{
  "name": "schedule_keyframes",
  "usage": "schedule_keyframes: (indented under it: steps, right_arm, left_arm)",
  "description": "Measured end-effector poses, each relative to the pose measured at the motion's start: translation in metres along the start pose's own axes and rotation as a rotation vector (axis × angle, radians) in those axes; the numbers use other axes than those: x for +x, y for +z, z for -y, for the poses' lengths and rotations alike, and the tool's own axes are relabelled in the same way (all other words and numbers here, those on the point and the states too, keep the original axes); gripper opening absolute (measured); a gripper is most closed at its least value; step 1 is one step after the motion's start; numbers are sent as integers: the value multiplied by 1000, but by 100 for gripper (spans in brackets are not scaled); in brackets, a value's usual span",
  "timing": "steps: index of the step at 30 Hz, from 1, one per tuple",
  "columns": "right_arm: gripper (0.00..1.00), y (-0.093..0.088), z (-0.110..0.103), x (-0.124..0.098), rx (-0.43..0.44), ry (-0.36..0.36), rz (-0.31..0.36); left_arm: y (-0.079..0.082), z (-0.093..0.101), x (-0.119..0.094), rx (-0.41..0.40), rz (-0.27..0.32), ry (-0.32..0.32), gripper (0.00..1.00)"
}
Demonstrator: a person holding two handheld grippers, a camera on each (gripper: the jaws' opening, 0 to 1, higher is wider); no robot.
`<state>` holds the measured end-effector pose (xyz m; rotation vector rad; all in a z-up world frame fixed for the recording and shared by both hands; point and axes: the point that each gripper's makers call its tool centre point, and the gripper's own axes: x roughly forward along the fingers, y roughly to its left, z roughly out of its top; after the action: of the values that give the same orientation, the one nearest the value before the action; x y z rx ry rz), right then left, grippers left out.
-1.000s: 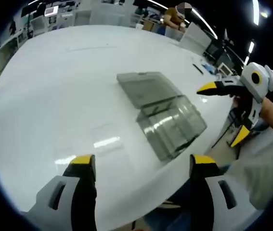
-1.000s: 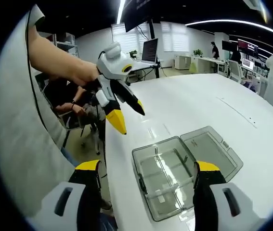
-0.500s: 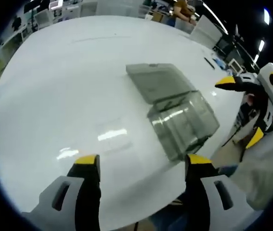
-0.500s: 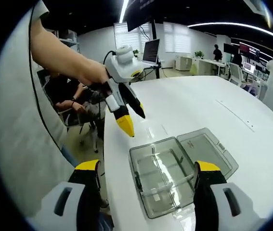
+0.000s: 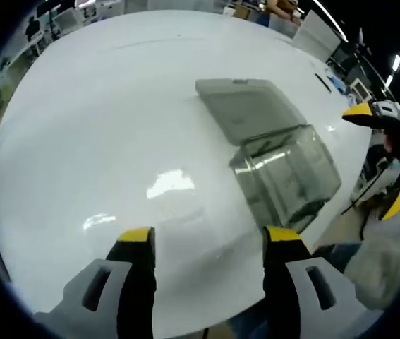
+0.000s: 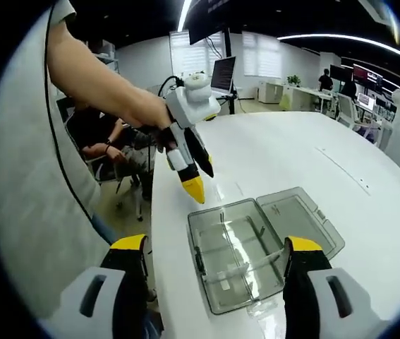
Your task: Insert the divider into the dual guide fixture by aligning both edges with the guide slots and pushing it downward to the bottom, including one-sided entry, uneven engagement, binding, and posture correction.
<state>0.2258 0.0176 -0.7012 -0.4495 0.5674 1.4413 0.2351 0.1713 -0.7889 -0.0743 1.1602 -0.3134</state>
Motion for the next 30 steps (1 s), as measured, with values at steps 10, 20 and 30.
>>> schedule_keyframes:
  steps: [10, 20, 30]
  right_arm:
    - [76, -2, 2, -2, 5, 4, 0]
    - [76, -3, 6, -5, 6, 3, 0]
    - [75, -4, 7, -6, 6, 6, 0]
  left_arm:
    - [-2, -13, 9, -27, -51, 81, 51]
    - [-1, -24, 14, -91, -90, 155, 47]
    - [2, -32, 20, -115, -130, 209, 45]
